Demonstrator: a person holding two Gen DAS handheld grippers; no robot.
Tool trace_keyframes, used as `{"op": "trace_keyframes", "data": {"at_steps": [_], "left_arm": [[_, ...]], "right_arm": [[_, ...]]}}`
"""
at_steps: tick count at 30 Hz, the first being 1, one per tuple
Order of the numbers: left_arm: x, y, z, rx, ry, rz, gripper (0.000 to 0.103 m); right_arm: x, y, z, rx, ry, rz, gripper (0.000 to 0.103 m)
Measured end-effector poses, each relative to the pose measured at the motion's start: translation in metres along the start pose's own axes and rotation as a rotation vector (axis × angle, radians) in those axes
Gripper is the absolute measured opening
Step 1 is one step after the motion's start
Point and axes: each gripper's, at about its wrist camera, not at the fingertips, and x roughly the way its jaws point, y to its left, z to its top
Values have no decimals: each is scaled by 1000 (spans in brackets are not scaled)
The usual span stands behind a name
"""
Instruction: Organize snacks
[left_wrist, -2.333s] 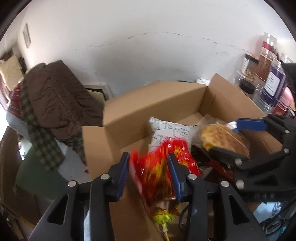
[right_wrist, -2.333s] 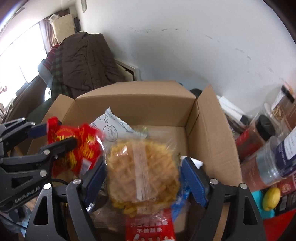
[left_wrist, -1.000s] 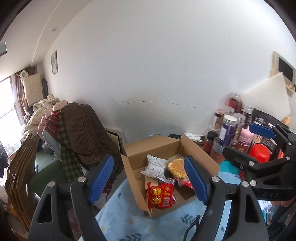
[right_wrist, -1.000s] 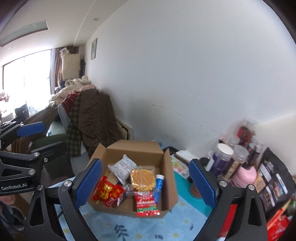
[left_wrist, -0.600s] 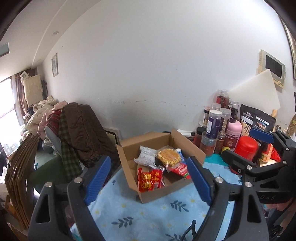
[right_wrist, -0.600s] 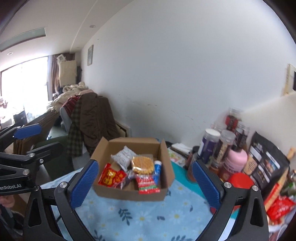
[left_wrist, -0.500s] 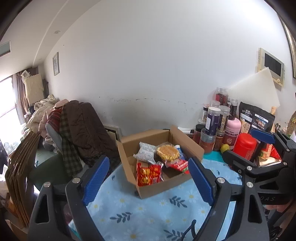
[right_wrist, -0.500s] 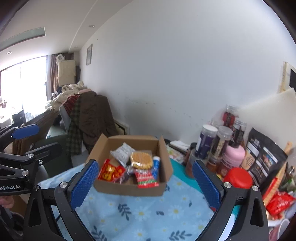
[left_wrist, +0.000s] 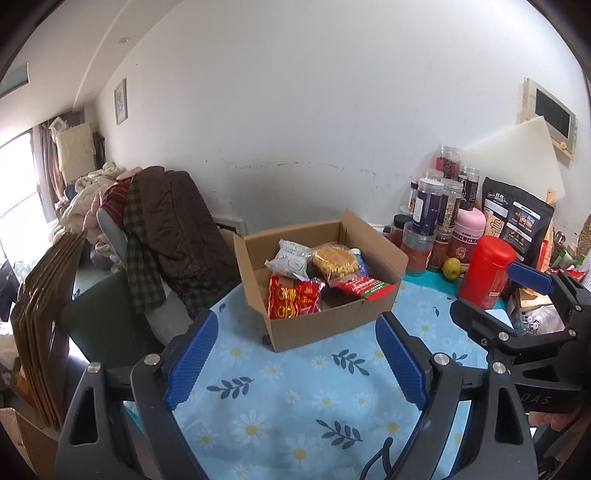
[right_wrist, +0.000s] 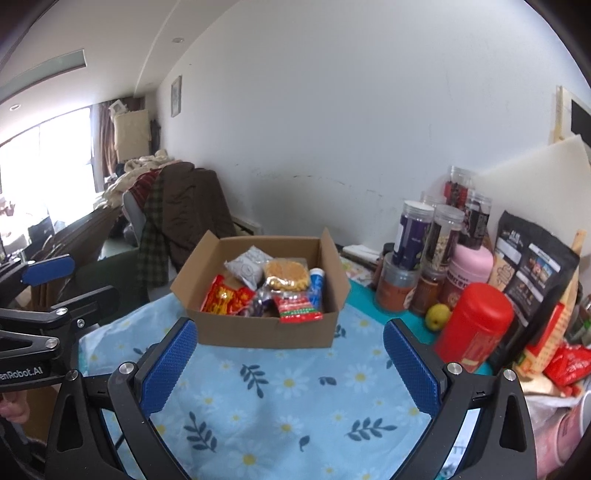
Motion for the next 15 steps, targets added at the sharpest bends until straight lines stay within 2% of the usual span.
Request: {"op": "trace_keyframes", "data": {"at_steps": [15], "left_arm": [[5,-2,-6,-26,16,5,88]], "right_arm": [[1,-3,-3,-3,12,14,102]]}}
